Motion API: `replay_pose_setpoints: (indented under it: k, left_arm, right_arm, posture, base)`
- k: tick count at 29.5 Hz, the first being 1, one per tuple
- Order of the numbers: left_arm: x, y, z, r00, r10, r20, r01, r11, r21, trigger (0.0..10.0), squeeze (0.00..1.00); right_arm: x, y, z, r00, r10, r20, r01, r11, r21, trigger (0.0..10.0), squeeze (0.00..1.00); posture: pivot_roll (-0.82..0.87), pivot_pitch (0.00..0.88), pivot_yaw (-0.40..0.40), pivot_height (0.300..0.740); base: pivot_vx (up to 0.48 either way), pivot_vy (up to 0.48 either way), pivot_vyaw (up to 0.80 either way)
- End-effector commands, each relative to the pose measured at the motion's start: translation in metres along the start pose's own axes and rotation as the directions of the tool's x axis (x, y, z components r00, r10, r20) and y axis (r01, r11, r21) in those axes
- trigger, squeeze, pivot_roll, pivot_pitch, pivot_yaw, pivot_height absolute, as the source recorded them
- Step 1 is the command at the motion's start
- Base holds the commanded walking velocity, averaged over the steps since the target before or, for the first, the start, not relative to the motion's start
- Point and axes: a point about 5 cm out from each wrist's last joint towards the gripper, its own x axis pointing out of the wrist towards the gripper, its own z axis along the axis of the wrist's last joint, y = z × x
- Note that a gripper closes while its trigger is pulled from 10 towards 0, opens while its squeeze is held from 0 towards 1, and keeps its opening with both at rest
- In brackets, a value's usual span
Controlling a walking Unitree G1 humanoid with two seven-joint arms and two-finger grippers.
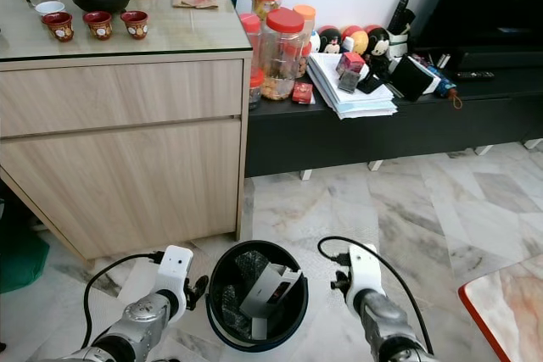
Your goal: Picking trash to rubbish bin
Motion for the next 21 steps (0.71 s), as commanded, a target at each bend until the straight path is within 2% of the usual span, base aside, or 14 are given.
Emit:
replay_pose_setpoints:
  k: [1,8,11,15,18,21]
  left_arm:
    - [0.0,-0.002,0.0,1.0,-0.005,-0.002,0.005,1.0,-0.012,10.0,0.0]
    - [-0.001,-0.001,-0.005,1.0,0.001,-0.012,-0.001,1.0,-0.005,10.0,0.0]
    - [-0.001,-0.001,-0.005,1.0,0.002,-0.012,-0.002,1.0,-0.004,10.0,0.0]
    - [-0.008,0.008,-0.024,0.995,0.043,-0.091,-0.041,0.999,0.018,10.0,0.0]
    - [-0.013,0.016,-0.037,0.988,0.075,-0.138,-0.075,0.997,0.003,10.0,0.0]
    - [-0.018,0.02,-0.047,0.982,0.086,-0.17,-0.087,0.996,0.003,10.0,0.0]
  right_arm:
    - [-0.004,-0.013,-0.012,0.997,-0.076,-0.034,0.078,0.994,0.081,10.0,0.0]
    - [-0.01,-0.02,-0.033,0.987,-0.14,-0.074,0.151,0.973,0.177,10.0,0.0]
    - [-0.01,-0.02,-0.033,0.987,-0.141,-0.075,0.152,0.972,0.18,10.0,0.0]
    - [-0.014,-0.021,-0.05,0.983,-0.15,-0.106,0.169,0.964,0.204,10.0,0.0]
    - [-0.014,-0.018,-0.053,0.984,-0.136,-0.116,0.153,0.977,0.147,10.0,0.0]
    - [-0.015,-0.019,-0.053,0.984,-0.141,-0.11,0.158,0.973,0.165,10.0,0.0]
  posture:
    - [0.0,0.079,-0.142,0.74]
    - [0.0,0.075,-0.138,0.74]
    - [0.0,0.075,-0.138,0.74]
    - [0.01,0.067,-0.136,0.74]
    - [0.01,0.062,-0.133,0.74]
    - [0.01,0.053,-0.128,0.74]
  base:
    - [0.0,0.0,0.0]
    - [0.0,0.0,0.0]
    - [0.0,0.0,0.0]
    - [0.0,0.0,0.0]
    - [0.0,0.0,0.0]
    - [0.0,0.0,0.0]
